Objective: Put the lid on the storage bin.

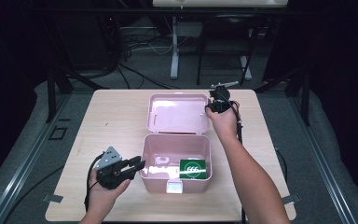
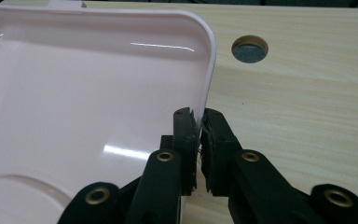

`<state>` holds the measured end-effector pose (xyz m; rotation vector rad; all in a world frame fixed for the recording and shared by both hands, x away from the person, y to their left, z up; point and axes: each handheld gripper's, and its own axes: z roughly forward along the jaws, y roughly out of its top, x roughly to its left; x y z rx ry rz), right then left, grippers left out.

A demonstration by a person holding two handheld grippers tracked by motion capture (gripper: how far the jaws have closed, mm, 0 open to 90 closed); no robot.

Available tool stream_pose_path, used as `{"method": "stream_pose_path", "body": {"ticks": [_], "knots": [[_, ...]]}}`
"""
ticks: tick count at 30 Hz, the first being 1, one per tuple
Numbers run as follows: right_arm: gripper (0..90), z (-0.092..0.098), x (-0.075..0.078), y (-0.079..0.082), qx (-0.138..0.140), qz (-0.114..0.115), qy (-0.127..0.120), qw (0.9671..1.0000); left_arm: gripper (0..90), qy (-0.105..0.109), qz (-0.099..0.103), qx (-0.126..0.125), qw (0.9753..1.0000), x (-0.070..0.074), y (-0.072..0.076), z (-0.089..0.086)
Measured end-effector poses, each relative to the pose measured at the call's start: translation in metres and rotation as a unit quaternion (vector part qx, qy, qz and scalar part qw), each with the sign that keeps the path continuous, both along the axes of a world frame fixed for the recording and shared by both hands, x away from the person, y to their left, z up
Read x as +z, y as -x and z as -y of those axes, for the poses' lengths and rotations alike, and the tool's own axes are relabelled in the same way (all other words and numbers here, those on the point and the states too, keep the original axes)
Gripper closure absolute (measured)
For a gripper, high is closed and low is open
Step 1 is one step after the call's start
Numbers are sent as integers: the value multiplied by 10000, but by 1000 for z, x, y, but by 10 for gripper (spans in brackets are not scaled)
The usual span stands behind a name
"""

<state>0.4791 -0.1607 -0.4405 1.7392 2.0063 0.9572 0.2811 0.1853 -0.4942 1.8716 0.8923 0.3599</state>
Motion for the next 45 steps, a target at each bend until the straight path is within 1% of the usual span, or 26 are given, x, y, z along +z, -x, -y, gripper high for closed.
{"method": "stream_pose_path", "body": {"ticks": [5,9,10,12,17,20,21,22,24,27,31,33,39,40,42,45], "knots": [[854,1,7,6,47,179,-18,9998,709,1,2,10,10000,0,0,0],[856,2,10,9,68,227,-29,9997,709,1,6,18,10000,0,0,0],[857,2,12,10,99,298,-50,9995,707,3,3,17,10000,0,0,0],[858,2,12,11,88,300,-49,9995,706,7,-4,17,10000,0,0,0],[860,3,15,16,134,468,-70,9988,704,28,2,7,10000,0,0,0],[862,3,17,18,156,511,-102,9985,704,48,16,22,10000,-1,0,0],[863,3,18,20,152,539,-128,9984,705,13,-7,19,10000,0,1,0],[864,4,19,21,195,621,-128,9978,705,46,18,23,10000,-1,0,0],[865,4,20,23,184,626,-135,9978,704,48,16,23,10000,-1,0,0],[865,5,21,26,234,760,-94,9968,703,58,26,33,10000,-1,1,0],[867,5,24,30,288,830,-98,9961,699,67,21,26,10000,-1,1,0],[868,5,25,32,288,860,-120,9958,698,65,20,23,10000,-1,1,0],[871,9,27,39,321,992,-283,9941,699,70,25,28,10000,-1,1,0],[872,9,28,42,336,1051,-295,9935,699,67,23,26,10000,-1,1,0],[872,9,29,43,351,1064,-284,9933,699,69,24,28,10000,-1,1,0],[873,10,31,48,400,1151,-263,9922,700,72,31,38,10000,-1,1,1]]}}
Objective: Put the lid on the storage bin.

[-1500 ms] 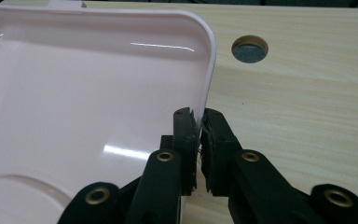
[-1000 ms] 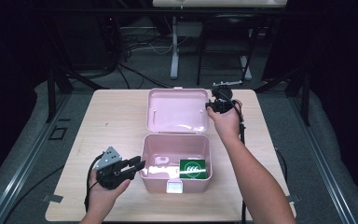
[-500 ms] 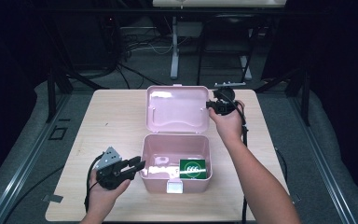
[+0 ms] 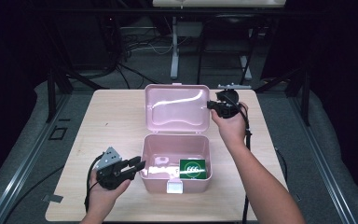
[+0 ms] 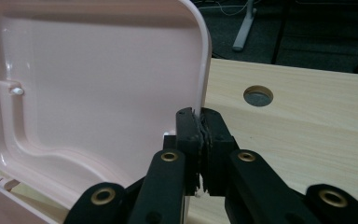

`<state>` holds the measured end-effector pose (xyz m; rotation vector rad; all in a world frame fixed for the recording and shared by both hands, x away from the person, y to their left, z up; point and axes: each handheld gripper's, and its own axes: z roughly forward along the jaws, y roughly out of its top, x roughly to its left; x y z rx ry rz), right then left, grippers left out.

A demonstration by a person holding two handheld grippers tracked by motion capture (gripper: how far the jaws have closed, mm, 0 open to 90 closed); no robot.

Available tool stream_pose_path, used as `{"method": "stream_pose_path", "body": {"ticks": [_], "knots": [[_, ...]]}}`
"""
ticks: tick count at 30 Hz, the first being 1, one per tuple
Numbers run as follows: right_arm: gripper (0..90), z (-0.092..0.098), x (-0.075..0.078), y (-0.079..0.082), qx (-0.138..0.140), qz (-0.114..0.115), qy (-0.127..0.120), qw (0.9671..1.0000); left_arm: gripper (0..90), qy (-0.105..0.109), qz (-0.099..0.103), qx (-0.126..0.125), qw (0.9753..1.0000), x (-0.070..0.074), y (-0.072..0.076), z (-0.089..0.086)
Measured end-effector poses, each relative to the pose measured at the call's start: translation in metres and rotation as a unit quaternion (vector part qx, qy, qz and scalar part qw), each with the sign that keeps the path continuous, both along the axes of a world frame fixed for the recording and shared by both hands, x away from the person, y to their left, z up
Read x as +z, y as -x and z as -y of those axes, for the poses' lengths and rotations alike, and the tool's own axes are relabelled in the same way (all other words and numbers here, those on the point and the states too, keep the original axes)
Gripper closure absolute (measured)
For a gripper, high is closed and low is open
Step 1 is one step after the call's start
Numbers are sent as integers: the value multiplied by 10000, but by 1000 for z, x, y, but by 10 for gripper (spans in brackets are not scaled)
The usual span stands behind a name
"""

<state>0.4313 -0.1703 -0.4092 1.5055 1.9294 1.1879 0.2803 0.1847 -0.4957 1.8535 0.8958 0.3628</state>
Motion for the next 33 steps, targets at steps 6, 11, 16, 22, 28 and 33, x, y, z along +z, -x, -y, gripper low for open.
{"method": "stream_pose_path", "body": {"ticks": [6,11,16,22,28,33], "knots": [[876,2,3,10,65,160,-51,9998,700,10,2,10,10000,0,0,0],[877,3,6,21,136,327,-29,9994,701,19,6,13,10000,0,0,0],[878,3,6,29,175,479,4,9987,702,23,7,15,10000,-1,0,0],[877,6,5,36,179,561,-99,9982,704,-5,6,32,10000,0,1,0],[877,6,5,45,208,702,-50,9973,705,13,14,26,10000,-1,0,0],[877,6,2,52,206,882,-40,9959,706,9,13,32,10000,-1,1,0]]}}
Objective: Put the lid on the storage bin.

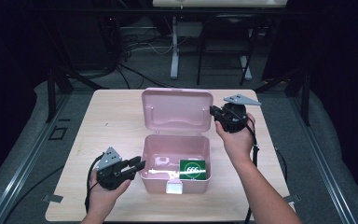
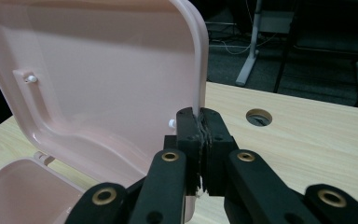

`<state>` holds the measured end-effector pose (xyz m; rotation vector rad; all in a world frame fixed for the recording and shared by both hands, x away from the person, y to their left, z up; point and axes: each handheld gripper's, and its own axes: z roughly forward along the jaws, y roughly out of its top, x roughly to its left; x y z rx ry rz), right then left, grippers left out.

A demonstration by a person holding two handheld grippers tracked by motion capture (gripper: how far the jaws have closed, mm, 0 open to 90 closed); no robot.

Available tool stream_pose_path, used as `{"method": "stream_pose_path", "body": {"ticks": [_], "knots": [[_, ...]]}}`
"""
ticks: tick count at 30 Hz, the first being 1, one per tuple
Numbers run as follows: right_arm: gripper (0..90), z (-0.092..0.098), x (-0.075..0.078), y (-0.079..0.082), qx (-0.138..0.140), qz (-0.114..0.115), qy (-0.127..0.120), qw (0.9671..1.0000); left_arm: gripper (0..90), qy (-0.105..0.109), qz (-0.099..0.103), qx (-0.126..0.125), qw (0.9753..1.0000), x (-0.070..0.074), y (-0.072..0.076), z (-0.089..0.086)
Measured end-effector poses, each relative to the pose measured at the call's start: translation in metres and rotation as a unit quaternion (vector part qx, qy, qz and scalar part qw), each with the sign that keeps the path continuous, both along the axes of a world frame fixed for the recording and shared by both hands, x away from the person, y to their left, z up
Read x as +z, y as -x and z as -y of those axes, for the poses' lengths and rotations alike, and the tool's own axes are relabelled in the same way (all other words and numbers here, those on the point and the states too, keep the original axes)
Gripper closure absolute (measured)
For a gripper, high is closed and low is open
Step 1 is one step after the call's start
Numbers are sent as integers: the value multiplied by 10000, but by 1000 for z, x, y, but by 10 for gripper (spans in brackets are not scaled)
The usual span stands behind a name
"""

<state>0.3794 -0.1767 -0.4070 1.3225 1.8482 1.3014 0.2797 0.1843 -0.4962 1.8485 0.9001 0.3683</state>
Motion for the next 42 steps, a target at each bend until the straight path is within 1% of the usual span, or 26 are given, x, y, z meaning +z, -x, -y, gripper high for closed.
{"method": "stream_pose_path", "body": {"ticks": [3,8,12,15,17,21,25,28,30,33,37,39,41,42], "knots": [[878,-1,0,4,3,56,14,10000,706,2,1,8,10000,0,0,0],[877,-2,-1,13,12,217,89,9997,707,-7,-6,13,10000,0,0,0],[878,-2,-4,16,3,331,102,9994,709,-9,-11,23,10000,0,1,0],[877,-1,-5,21,33,395,87,9992,710,1,-29,27,10000,0,1,0],[877,-2,-5,23,36,433,116,9990,709,-21,-50,22,10000,1,2,0],[876,-3,-6,28,48,512,184,9985,708,11,-56,11,10000,0,2,0],[876,-4,-6,32,39,539,237,9983,708,11,-60,8,10000,1,2,0],[874,-4,-8,35,32,604,211,9979,707,30,-54,8,10000,0,2,0],[869,-2,-11,39,52,652,96,9978,705,37,-62,18,10000,0,2,0],[867,-2,-12,41,54,695,72,9975,701,37,-62,23,10000,0,2,0],[866,-4,-13,47,49,793,155,9967,678,29,-67,25,10000,0,0,0],[866,-3,-15,48,54,840,136,9964,666,28,-42,57,10000,1,-1,-1],[864,-1,-16,49,79,844,44,9964,663,38,-34,93,9999,3,-2,-2],[864,-1,-17,49,97,851,36,9963,663,35,-23,109,9999,4,-3,-3]]}}
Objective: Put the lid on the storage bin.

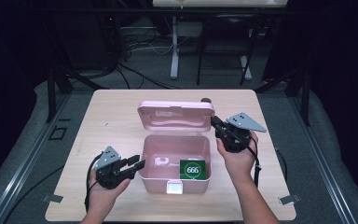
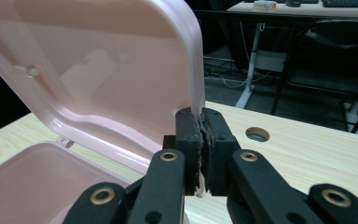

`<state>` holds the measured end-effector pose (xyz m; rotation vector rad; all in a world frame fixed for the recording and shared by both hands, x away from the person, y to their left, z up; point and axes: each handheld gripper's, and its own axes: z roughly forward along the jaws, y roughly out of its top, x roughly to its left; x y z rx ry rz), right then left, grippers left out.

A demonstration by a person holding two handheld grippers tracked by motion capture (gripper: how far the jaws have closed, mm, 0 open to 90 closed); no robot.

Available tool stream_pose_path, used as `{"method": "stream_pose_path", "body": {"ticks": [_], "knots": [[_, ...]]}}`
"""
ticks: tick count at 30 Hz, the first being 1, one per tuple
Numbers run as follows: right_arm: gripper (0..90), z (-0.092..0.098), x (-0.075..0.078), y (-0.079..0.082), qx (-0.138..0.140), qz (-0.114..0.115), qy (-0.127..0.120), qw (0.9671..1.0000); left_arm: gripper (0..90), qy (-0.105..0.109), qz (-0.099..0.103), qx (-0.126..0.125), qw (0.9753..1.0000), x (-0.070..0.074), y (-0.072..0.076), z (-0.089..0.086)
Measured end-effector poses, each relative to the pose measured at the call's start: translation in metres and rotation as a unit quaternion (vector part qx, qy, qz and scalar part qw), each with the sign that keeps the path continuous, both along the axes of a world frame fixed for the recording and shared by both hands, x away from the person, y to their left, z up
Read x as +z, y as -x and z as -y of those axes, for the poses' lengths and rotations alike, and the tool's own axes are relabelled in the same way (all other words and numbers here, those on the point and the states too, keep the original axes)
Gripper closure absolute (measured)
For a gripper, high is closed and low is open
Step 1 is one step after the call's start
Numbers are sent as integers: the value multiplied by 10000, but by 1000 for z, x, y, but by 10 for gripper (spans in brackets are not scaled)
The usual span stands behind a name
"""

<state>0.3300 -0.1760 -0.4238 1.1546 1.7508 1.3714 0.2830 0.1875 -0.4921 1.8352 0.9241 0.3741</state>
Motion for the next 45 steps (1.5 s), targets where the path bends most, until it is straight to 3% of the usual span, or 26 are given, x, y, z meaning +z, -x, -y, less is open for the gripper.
{"method": "stream_pose_path", "body": {"ticks": [11,19,27,40,45], "knots": [[864,0,-1,4,24,47,65,10000,650,23,164,74,9998,21,-8,1],[862,1,-2,6,45,32,30,10000,617,-43,405,141,9991,48,-19,1],[860,1,-3,7,59,58,17,10000,637,31,627,302,9976,74,-33,2],[859,3,-4,8,85,41,-52,9999,643,-36,850,547,9949,93,-50,9],[859,3,-4,8,90,40,-60,9999,644,-13,878,531,9947,97,-55,14]]}}
